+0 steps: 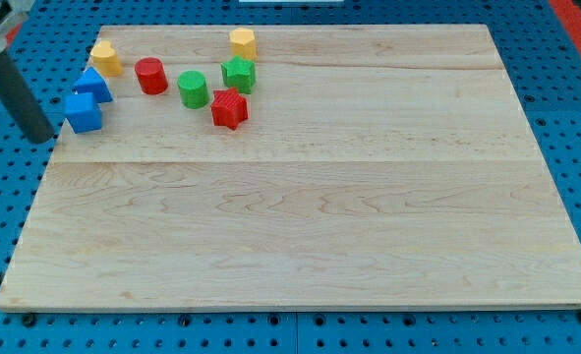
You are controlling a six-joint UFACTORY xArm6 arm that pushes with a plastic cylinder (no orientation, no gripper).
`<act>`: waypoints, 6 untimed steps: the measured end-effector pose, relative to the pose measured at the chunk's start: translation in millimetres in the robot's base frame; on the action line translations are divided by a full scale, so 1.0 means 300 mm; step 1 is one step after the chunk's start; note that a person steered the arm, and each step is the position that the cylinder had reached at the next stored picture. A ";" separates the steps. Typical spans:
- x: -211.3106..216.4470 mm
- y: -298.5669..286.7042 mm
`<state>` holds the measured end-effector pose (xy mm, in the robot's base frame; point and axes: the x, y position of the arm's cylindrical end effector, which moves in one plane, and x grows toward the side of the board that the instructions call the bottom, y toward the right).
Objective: Slightly push the cube below the triangle
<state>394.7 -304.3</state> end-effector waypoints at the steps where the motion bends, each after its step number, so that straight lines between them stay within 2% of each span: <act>1: -0.083 0.000; 6: -0.169 0.027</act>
